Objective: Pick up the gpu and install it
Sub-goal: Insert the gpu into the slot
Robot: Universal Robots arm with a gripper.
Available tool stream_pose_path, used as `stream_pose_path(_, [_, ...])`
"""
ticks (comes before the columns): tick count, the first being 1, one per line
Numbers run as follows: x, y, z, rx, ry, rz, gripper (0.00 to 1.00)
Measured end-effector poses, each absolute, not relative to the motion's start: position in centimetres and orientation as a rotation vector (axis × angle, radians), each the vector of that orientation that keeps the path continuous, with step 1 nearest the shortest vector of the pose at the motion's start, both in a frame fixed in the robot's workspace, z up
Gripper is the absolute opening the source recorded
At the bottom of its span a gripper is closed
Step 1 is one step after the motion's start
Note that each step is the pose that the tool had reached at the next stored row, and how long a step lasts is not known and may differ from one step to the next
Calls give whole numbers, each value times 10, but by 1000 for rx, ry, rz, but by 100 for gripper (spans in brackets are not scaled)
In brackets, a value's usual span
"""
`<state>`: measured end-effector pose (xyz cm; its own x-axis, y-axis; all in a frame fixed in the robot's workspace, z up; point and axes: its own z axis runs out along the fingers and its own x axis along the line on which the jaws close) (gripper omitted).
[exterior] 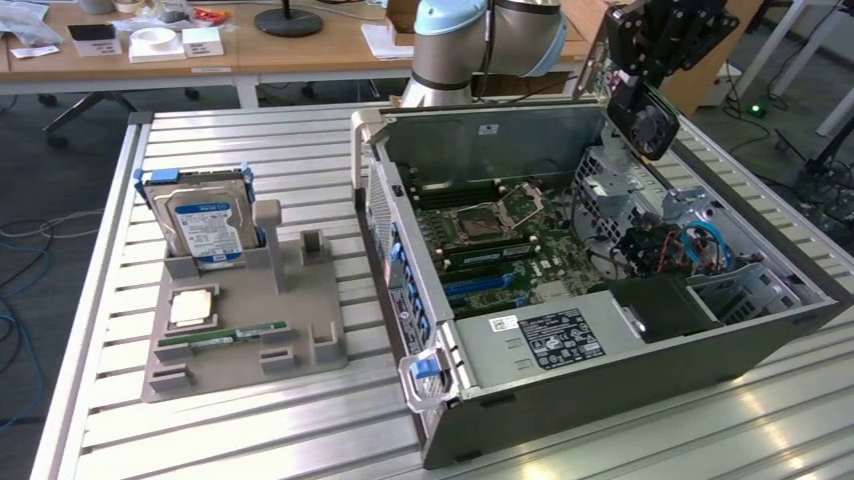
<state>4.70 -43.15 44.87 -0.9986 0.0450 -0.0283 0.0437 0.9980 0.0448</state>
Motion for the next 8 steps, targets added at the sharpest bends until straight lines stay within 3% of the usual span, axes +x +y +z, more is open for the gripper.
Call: stream_pose_path(8, [47,-432,448,16,3112,70,26])
